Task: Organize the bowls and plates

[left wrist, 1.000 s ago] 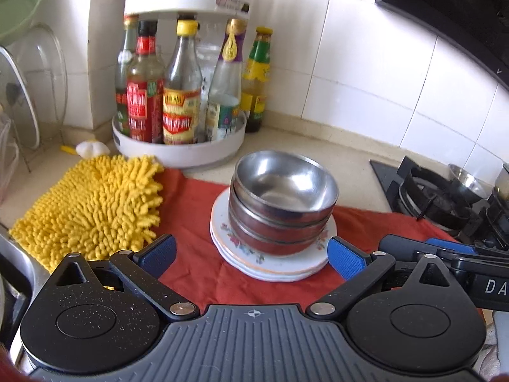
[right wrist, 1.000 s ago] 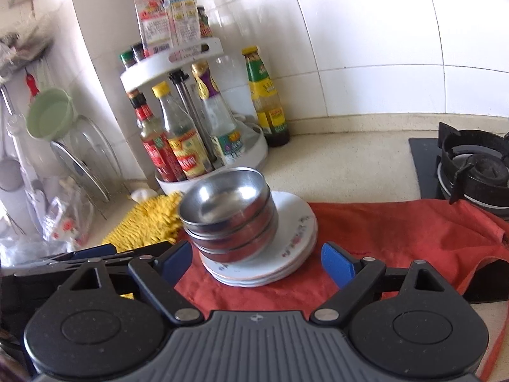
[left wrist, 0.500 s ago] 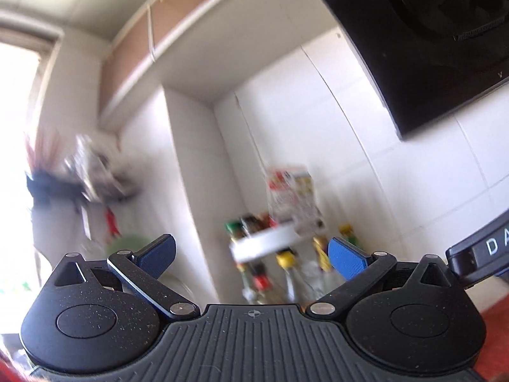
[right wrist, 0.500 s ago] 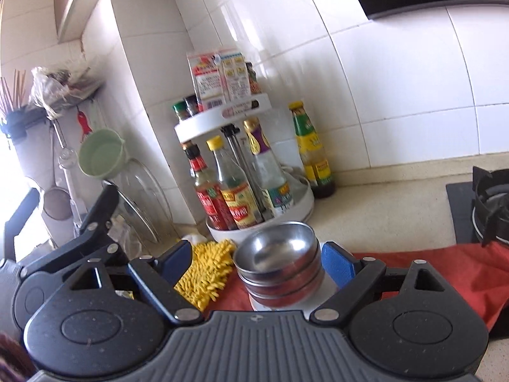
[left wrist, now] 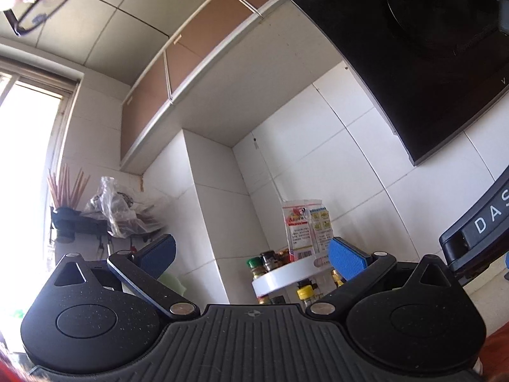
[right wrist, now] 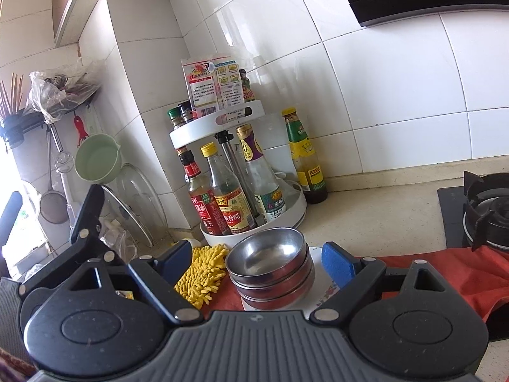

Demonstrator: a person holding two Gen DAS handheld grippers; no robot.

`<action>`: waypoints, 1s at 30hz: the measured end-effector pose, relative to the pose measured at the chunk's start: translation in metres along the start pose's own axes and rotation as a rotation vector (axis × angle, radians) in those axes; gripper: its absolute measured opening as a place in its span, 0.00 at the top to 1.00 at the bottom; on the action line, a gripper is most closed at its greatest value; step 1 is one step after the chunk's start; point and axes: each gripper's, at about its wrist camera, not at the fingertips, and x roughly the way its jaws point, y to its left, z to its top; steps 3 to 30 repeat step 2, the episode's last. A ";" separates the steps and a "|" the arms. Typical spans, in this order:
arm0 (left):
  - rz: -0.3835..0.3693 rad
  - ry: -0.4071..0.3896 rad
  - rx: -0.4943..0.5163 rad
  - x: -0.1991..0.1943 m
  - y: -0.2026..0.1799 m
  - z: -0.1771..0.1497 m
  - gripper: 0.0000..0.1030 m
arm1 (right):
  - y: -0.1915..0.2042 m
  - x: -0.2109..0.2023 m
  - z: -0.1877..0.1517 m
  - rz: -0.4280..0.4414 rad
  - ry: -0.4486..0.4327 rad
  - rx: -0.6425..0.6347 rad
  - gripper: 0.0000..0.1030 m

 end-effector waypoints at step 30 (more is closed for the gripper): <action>0.017 -0.026 -0.001 -0.003 -0.002 0.000 0.00 | -0.001 -0.002 0.000 -0.002 -0.001 0.007 0.16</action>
